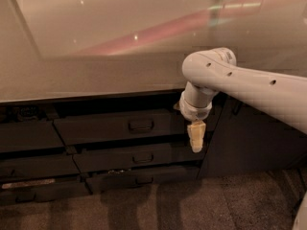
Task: Open top drawer
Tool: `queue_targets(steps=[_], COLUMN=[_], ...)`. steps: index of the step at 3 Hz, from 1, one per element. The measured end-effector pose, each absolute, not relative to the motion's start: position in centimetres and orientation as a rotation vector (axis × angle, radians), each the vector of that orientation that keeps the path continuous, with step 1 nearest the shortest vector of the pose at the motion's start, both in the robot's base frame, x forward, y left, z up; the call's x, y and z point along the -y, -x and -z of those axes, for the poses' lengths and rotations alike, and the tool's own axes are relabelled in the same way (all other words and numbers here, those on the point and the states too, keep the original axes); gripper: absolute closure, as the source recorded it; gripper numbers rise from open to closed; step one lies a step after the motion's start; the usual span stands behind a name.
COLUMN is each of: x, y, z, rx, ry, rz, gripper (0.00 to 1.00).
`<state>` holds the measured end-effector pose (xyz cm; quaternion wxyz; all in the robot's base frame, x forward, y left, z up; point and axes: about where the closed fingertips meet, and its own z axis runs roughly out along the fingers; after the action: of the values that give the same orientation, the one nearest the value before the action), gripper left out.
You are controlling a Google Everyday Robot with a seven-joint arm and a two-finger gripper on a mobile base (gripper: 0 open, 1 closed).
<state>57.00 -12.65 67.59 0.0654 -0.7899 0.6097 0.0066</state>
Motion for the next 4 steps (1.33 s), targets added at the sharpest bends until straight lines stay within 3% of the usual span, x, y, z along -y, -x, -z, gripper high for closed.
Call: queue_targets(steps=[1, 3, 4], x=[12.6, 12.1, 13.4], y=[-57.0, -56.7, -57.6], z=[-67.5, -67.6, -66.9], rx=[-1.84, -1.745, -1.747], ry=[2.385, 2.44, 2.459], rz=[-0.019, 0.286, 0.322], gripper=[0.0, 0.0, 0.0])
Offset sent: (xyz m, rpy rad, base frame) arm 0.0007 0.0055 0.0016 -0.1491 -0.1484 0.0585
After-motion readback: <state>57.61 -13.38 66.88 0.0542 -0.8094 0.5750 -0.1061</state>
